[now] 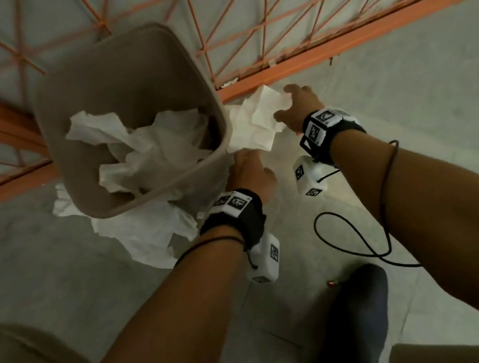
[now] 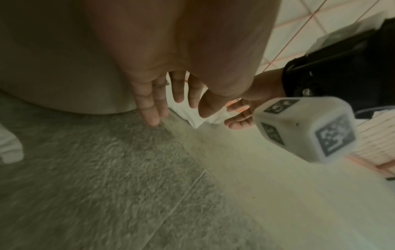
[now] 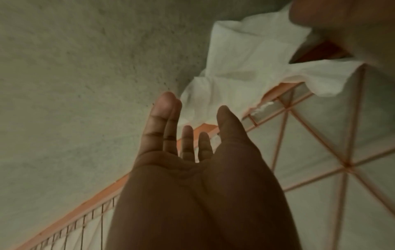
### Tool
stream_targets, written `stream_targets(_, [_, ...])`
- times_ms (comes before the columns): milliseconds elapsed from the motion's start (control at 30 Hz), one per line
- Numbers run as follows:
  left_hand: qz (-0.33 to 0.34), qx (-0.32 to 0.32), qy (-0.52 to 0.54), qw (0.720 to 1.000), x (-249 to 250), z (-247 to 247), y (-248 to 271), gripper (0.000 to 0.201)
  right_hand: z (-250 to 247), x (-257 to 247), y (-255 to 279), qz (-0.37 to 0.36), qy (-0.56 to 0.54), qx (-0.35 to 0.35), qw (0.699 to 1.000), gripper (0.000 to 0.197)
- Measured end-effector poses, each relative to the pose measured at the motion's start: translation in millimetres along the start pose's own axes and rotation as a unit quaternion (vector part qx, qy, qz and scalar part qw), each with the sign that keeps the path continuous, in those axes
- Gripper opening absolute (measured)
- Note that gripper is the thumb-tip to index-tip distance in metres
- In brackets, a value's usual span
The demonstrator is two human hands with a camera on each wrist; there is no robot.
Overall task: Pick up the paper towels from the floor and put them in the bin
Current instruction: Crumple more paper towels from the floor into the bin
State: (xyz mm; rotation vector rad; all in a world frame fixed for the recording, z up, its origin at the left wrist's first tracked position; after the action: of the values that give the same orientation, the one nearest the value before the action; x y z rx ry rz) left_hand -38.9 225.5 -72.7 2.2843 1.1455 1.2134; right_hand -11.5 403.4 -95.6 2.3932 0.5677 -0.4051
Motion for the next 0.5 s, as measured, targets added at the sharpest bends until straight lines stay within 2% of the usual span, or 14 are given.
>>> stream_targets(100, [-0.014,-0.013,-0.026,0.999,0.9,10.8,-17.4,0.053,14.6,14.8,-16.3,0.004,0.011,0.006,1.0,0.061])
stream_targets(267, [-0.036,-0.059,-0.093,0.993,13.0,15.7,-31.3,0.066,20.4,35.8,-24.4,0.0,-0.058,0.041,0.997,0.026])
stream_targets(367, [-0.047,-0.084,-0.161,0.982,14.7,21.5,-37.1,0.071,17.0,36.3,-25.7,-0.009,-0.041,0.033,0.999,0.023])
stream_targets(500, [-0.045,-0.06,-0.161,0.984,14.7,25.6,-30.5,0.071,8.4,38.3,-29.2,0.018,-0.07,0.001,0.997,0.022])
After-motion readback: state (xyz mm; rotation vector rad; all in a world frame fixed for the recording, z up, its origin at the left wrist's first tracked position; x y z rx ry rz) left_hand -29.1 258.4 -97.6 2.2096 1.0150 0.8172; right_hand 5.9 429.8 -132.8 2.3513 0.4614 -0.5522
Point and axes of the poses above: each hand's wrist, its own y-axis away from the middle knuckle, its own z-axis out of the palm, x = y × z, the point moved 5 cm from there along -y, towards the middle knuckle, and after that the axes turned 6 degrees about y, right-handed, at the moved point
